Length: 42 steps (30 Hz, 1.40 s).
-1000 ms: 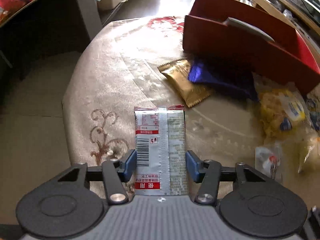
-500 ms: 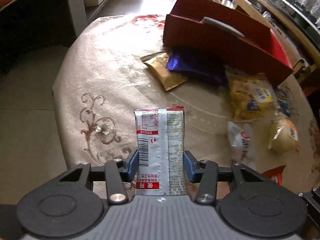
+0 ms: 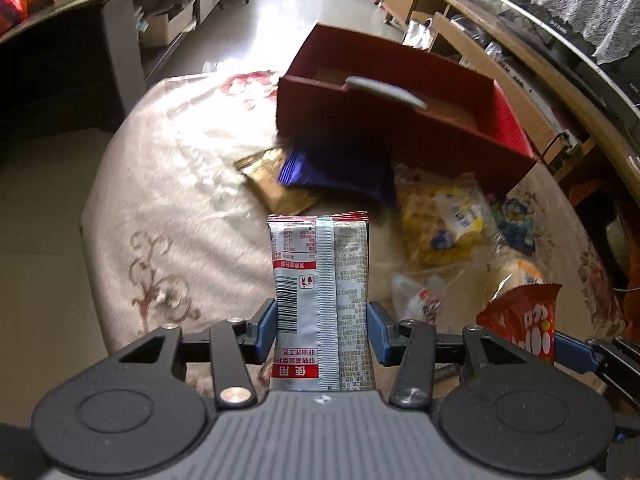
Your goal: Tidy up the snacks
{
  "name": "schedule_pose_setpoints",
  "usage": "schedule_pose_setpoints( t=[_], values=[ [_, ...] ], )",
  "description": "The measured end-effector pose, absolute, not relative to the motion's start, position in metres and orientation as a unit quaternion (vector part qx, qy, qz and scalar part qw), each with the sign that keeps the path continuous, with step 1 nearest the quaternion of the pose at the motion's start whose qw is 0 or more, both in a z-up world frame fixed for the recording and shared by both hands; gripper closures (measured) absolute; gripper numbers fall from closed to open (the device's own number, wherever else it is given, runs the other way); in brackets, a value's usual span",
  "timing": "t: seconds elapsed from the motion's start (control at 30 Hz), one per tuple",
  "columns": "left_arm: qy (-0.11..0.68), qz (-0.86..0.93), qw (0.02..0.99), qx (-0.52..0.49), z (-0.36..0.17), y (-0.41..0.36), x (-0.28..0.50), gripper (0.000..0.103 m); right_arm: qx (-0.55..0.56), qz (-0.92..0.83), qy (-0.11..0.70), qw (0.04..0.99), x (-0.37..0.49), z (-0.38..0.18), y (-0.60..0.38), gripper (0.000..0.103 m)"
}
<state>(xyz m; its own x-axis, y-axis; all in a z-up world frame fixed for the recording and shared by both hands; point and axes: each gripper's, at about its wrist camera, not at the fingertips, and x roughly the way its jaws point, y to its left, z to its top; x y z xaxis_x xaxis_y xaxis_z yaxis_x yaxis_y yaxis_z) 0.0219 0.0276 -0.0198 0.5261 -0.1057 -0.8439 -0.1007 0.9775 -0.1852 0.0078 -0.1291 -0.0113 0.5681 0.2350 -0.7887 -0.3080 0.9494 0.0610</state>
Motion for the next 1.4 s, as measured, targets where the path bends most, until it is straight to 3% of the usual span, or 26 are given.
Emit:
schedule_pose_setpoints(
  t=[1.4],
  values=[
    [0.413,-0.006,0.907,-0.08,0.028,-0.014,0.154,0.055,0.004,0.093,0.368,0.925,0.141,0.034,-0.157,0.048]
  ],
)
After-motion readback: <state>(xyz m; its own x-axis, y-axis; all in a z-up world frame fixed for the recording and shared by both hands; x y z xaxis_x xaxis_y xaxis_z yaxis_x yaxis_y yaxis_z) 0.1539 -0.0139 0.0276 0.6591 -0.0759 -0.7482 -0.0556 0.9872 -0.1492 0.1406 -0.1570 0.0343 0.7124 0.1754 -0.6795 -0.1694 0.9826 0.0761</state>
